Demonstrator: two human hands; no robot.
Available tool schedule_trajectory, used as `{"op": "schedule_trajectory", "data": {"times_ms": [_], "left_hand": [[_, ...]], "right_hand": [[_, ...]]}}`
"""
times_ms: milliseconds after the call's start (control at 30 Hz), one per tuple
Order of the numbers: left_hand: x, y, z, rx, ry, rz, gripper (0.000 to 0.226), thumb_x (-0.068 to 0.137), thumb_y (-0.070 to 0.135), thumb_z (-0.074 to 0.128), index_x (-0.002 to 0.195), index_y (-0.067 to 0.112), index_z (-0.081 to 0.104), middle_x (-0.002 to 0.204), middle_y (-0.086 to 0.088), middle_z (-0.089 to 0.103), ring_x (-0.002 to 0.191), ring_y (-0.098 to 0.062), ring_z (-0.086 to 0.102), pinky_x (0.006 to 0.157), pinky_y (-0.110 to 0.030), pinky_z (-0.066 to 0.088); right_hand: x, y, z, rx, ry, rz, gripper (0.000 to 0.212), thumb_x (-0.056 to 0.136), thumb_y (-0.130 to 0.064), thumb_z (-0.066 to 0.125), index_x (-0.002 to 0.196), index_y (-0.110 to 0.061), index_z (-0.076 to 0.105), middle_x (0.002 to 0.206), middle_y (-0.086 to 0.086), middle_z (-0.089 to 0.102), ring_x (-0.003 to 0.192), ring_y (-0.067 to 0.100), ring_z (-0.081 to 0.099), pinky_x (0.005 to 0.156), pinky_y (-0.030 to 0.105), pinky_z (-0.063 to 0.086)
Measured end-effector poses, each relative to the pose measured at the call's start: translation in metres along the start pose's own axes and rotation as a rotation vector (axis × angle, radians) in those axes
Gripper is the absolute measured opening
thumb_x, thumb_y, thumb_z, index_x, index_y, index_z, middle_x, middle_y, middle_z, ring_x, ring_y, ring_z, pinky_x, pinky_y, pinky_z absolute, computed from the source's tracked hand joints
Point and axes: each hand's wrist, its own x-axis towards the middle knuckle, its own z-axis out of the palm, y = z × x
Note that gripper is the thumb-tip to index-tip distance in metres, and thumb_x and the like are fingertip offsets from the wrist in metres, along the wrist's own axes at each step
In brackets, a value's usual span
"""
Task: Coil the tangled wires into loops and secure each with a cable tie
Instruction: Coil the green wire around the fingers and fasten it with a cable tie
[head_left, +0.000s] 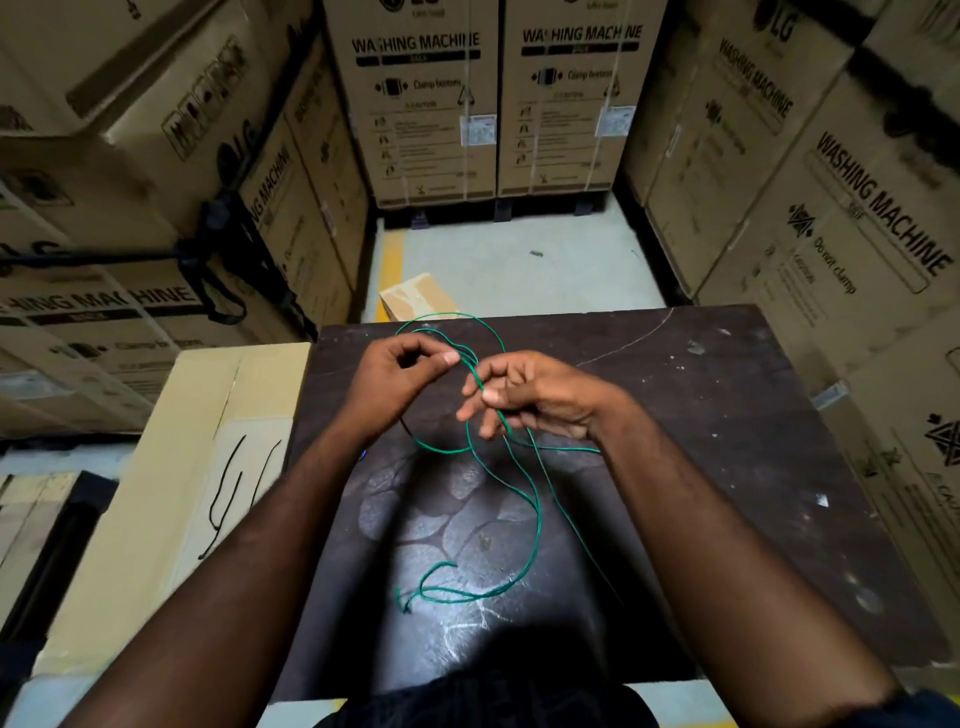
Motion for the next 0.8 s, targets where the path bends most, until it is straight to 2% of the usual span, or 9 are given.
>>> {"op": "schedule_trajectory", "data": {"times_ms": [67,133,233,300,367,433,533,633,800], "left_hand": [[0.003,0.004,-0.001,-0.012,-0.045,-0.006,0.008,0.08,-0.001,0.071,0.08,0.007,0.069,0.067,0.013,0.07,0.064,0.004,0.06,0.065,-0.01,0.047],[0.006,0.006,0.001,-0.005,-0.059,0.005,0.006,0.079,0.0,0.072,0.079,0.005,0.069,0.066,0.012,0.07,0.062,0.004,0.059,0.064,-0.01,0.046],[0.012,0.006,0.004,-0.029,-0.049,0.014,0.004,0.08,0.003,0.072,0.081,0.002,0.069,0.067,0.007,0.068,0.064,-0.001,0.057,0.064,-0.013,0.046],[0.016,0.006,0.004,-0.031,-0.059,0.021,0.004,0.082,0.005,0.071,0.081,0.003,0.068,0.069,0.0,0.066,0.066,-0.007,0.055,0.063,-0.014,0.045],[0.02,0.007,0.002,-0.007,-0.085,0.041,0.004,0.084,0.005,0.069,0.081,0.006,0.067,0.069,-0.006,0.062,0.065,-0.008,0.052,0.061,-0.014,0.043],[0.022,0.005,0.0,0.032,-0.115,0.069,0.006,0.087,0.005,0.066,0.081,0.007,0.067,0.067,-0.003,0.061,0.062,-0.003,0.051,0.061,-0.014,0.043],[0.023,-0.002,0.002,0.078,-0.136,0.076,0.008,0.092,0.006,0.059,0.087,0.006,0.065,0.066,0.008,0.058,0.061,0.0,0.047,0.06,-0.015,0.039],[0.017,-0.01,0.009,0.059,-0.149,0.02,0.015,0.097,0.007,0.051,0.085,0.011,0.06,0.063,0.002,0.05,0.054,0.002,0.042,0.052,-0.014,0.034],[0.001,-0.033,0.018,0.014,-0.109,-0.091,0.024,0.1,0.018,0.044,0.082,0.015,0.059,0.054,0.01,0.041,0.049,0.001,0.035,0.049,-0.015,0.029]], "right_hand": [[-0.006,0.0,0.003,0.116,-0.106,0.035,0.023,0.088,0.009,0.044,0.106,-0.002,0.053,0.105,0.019,0.068,0.074,0.02,0.071,0.064,0.024,0.055],[-0.004,0.004,0.006,0.187,-0.142,0.001,0.029,0.086,0.017,0.041,0.105,-0.002,0.051,0.113,0.024,0.064,0.092,0.029,0.069,0.077,0.033,0.057],[0.006,0.009,0.015,0.219,-0.017,-0.076,0.04,0.079,0.028,0.036,0.09,-0.005,0.053,0.108,0.023,0.065,0.096,0.029,0.068,0.084,0.035,0.056],[0.01,0.007,0.018,0.25,0.088,-0.098,0.042,0.069,0.028,0.035,0.084,-0.008,0.051,0.093,0.015,0.067,0.078,0.021,0.068,0.07,0.028,0.056],[0.009,0.003,0.021,0.345,0.109,-0.06,0.039,0.064,0.021,0.03,0.081,-0.01,0.046,0.076,0.008,0.06,0.056,0.012,0.054,0.048,0.019,0.039],[0.008,-0.002,0.022,0.449,0.053,-0.015,0.034,0.065,0.013,0.026,0.081,-0.012,0.045,0.064,0.001,0.047,0.044,0.005,0.037,0.041,0.018,0.019],[0.01,-0.007,0.019,0.493,0.063,0.043,0.015,0.067,-0.009,0.04,0.079,-0.011,0.049,0.056,-0.004,0.037,0.037,0.004,0.026,0.039,0.021,0.008],[0.01,-0.012,0.02,0.524,0.099,0.022,0.018,0.083,-0.025,0.043,0.077,-0.011,0.053,0.051,-0.006,0.034,0.033,0.004,0.023,0.037,0.022,0.007],[0.006,-0.024,0.021,0.547,0.247,-0.205,0.019,0.094,-0.011,0.038,0.093,-0.004,0.056,0.058,-0.005,0.044,0.04,0.002,0.033,0.037,0.014,0.021]]}}
